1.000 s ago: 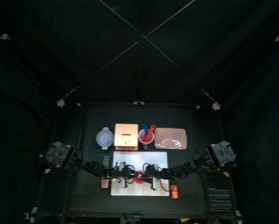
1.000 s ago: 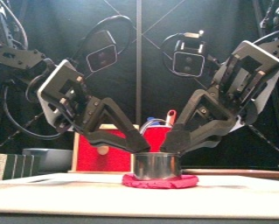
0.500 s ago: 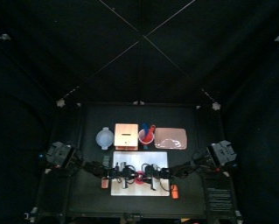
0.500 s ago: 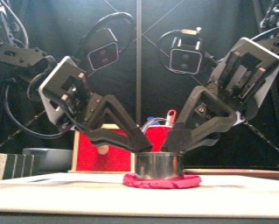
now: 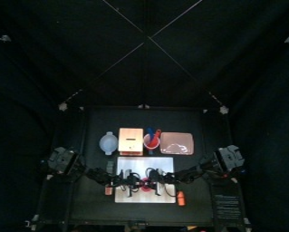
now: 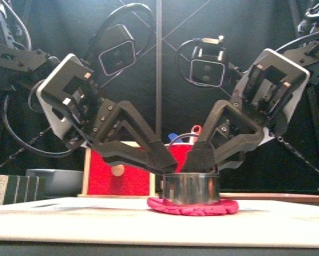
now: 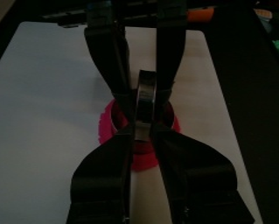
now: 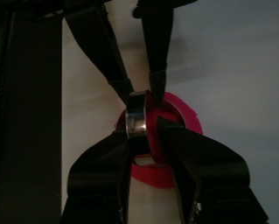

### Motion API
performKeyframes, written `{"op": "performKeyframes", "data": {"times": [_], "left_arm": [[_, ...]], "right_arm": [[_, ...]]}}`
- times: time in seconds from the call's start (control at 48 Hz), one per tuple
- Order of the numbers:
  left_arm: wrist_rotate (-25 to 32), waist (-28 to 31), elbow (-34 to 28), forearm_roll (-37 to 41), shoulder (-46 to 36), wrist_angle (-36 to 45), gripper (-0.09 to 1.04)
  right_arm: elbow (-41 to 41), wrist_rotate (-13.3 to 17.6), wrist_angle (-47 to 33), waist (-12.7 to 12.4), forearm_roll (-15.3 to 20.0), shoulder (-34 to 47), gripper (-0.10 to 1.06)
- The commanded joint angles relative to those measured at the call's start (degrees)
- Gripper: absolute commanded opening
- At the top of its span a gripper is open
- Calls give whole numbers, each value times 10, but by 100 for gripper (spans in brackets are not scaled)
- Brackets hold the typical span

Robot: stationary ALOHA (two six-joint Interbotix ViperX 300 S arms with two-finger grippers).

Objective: Get the cutter from the drawer then cut the dough then place the extra dough in the bowl
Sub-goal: Cut the dough

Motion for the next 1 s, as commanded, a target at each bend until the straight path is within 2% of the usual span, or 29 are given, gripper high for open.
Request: {"op": "performKeyframes", "data": {"times": [0.021,0.396,0.708,1.0], "left_arm": [[0,-11,14,3,-13,-6,62],[23,12,4,12,-21,-17,65],[23,27,-1,11,-29,-17,79],[25,38,-1,14,-47,-40,80]], "right_arm": [[1,-1,4,-8,-5,-31,69],[-7,-1,4,-8,-28,-41,70],[-15,0,4,-7,-40,-42,89],[-20,-3,0,-8,-56,-59,91]]}}
